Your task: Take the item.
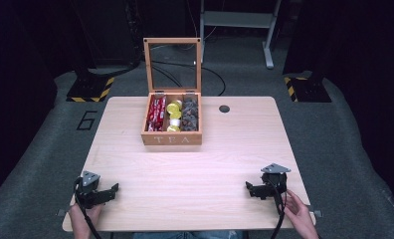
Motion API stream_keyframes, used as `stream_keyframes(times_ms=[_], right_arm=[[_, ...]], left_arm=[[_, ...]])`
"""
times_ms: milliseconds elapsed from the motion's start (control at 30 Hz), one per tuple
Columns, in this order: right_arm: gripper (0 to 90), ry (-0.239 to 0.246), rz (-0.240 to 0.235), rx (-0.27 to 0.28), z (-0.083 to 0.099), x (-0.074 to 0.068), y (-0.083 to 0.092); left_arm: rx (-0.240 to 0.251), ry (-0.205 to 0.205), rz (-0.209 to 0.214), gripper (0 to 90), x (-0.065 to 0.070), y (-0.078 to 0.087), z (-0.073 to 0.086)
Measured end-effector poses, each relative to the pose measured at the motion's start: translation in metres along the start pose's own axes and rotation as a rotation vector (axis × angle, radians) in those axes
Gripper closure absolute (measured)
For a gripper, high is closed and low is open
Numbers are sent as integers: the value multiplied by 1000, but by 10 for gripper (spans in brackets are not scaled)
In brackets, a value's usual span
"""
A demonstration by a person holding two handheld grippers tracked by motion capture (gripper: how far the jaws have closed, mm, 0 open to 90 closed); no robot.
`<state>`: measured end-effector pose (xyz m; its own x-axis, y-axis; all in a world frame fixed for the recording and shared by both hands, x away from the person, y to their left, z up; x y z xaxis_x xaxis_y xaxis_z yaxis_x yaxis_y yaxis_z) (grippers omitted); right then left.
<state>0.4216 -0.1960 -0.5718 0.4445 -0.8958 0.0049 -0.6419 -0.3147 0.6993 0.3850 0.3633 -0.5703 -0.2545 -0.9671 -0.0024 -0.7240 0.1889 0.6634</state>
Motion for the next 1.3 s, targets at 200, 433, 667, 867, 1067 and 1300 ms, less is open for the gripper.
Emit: stream_keyframes(times_ms=[200, 433, 667, 867, 1067, 1300], right_arm=[[0, 0, 0, 0, 0, 0, 0], [0, -1, 0, 0, 0, 0, 0], [0, 7, -4, 3, 0, 0, -1], [0, 6, -2, -1, 0, 0, 0], [0, 5, -2, -1, 0, 0, 0], [0, 3, -1, -2, 0, 0, 0]], left_arm=[[0, 0, 0, 178, 0, 0, 0], [5, -3, 6, 176, 0, -1, 0], [6, -5, 8, 175, -1, -1, -1], [-6, 2, 4, 147, -1, -1, 0], [-6, 15, -6, 105, -3, -2, 0], [30, 56, 55, 99, -7, 3, -2]])
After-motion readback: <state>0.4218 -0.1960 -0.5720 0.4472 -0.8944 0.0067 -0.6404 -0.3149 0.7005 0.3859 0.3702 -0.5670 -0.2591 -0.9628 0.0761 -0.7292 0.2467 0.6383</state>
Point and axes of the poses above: each handheld gripper's, and its own axes: y roughly backward along the jaws, z roughly out of its underside, x roughly to its right, the point moved 6 cm from there along -y, roughly forward along the jaws
